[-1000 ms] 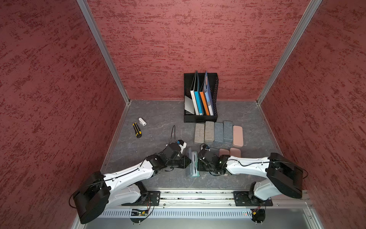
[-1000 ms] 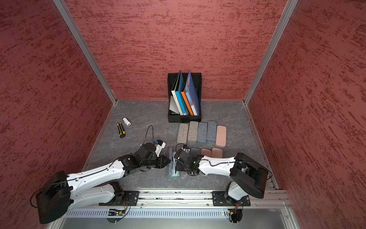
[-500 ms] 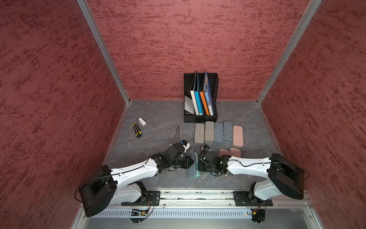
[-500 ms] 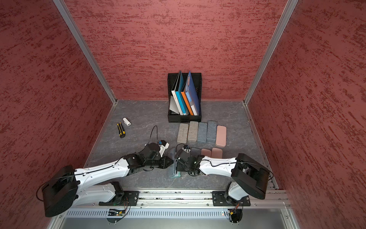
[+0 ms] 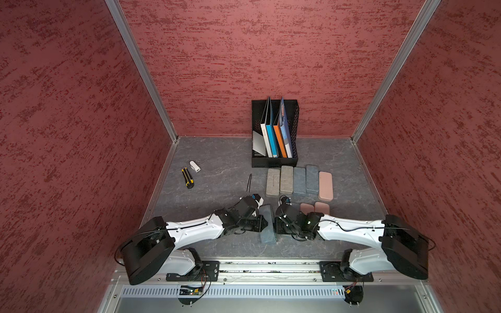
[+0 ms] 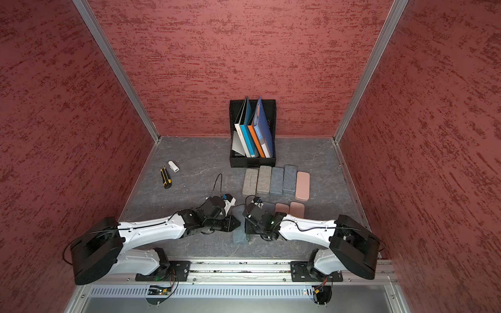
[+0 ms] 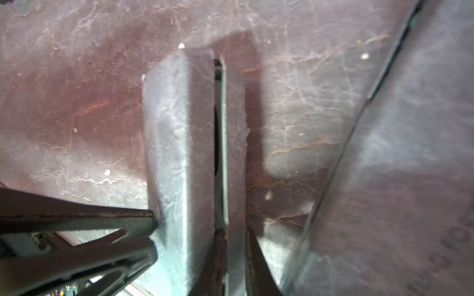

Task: Close the glasses case
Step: Close the glasses case at the center of the board.

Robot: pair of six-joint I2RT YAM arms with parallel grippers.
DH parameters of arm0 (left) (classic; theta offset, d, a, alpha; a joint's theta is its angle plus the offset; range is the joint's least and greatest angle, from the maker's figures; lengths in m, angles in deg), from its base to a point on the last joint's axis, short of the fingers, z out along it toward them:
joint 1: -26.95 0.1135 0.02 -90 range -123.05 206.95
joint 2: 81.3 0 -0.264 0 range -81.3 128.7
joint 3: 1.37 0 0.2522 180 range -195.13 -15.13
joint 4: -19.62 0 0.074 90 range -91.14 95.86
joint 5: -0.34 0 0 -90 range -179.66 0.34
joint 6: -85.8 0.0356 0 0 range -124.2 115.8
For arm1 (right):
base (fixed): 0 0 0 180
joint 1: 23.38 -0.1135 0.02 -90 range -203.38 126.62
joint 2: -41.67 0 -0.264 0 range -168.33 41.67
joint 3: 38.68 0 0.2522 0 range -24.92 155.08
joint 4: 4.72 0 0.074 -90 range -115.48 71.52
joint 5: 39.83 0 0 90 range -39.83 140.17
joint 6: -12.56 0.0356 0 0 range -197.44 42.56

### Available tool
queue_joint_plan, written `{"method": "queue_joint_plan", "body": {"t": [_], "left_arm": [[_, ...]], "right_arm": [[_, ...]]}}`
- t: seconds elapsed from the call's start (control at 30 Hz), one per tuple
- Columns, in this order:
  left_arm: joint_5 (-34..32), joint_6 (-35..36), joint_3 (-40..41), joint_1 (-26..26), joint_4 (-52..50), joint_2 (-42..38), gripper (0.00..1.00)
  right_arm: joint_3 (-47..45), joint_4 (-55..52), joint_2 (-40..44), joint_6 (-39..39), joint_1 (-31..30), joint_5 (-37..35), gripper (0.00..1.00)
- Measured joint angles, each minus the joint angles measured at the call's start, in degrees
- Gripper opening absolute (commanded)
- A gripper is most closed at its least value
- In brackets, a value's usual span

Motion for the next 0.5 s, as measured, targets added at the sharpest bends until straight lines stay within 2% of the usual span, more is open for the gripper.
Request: {"method": "queue_joint_plan", "body": {"t": [0.5], "left_arm": [[-1.01, -0.07, -1.18, -0.50, -0.48, 0.31, 0.27]], "right_arm": [[-0.90, -1.27, 5.97, -3.30, 4.57, 1.99, 0.30]]}}
